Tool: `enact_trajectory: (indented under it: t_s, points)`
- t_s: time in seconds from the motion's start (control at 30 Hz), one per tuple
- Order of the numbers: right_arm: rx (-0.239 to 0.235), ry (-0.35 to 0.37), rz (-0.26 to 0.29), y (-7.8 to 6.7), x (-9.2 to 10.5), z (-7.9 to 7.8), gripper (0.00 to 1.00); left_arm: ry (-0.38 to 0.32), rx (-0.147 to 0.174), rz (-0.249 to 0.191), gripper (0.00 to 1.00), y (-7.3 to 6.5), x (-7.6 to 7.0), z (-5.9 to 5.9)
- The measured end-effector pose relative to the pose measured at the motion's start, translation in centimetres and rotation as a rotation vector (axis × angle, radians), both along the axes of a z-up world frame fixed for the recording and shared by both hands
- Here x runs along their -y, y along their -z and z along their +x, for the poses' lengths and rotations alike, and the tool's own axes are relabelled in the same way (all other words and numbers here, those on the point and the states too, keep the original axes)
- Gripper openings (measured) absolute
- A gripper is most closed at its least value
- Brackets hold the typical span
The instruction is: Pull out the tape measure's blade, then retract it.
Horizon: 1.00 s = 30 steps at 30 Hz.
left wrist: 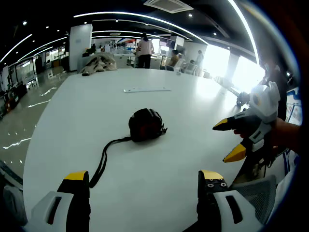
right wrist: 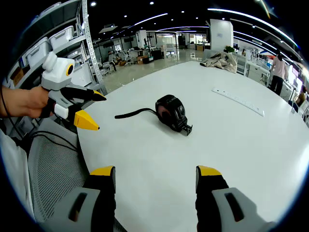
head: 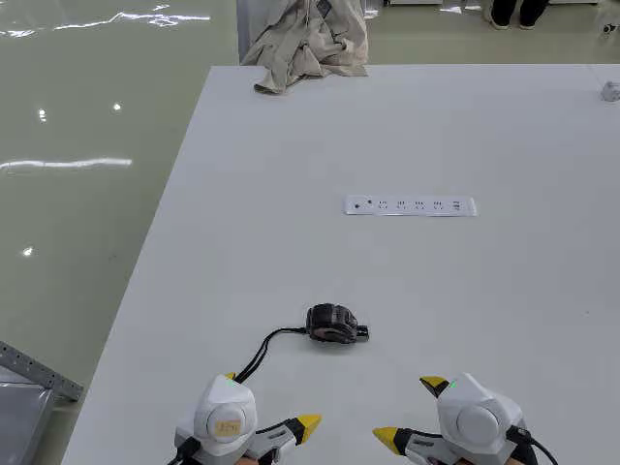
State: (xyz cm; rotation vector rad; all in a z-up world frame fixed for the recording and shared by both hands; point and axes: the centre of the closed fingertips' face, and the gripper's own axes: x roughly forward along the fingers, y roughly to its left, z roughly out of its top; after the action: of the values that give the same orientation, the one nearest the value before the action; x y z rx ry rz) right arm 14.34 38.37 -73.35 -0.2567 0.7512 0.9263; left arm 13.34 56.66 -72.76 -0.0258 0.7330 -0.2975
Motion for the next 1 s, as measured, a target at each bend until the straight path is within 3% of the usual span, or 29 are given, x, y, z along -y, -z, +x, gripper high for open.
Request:
enact_trajectory:
  t_s: [0.53, 1.0]
  points:
    - [0.0, 0.04, 0.021, -3.7, 1.2, -2.3, 0.84, 0.009, -0.018, -0.056, 0.96, -1.1, -0.4, -2.8]
    - [-0.024, 0.069, -0.008, -5.0, 3.4, -3.4, 0.92, -0.011, -0.051, -0.094, 1.0, -2.2, -1.2, -4.5]
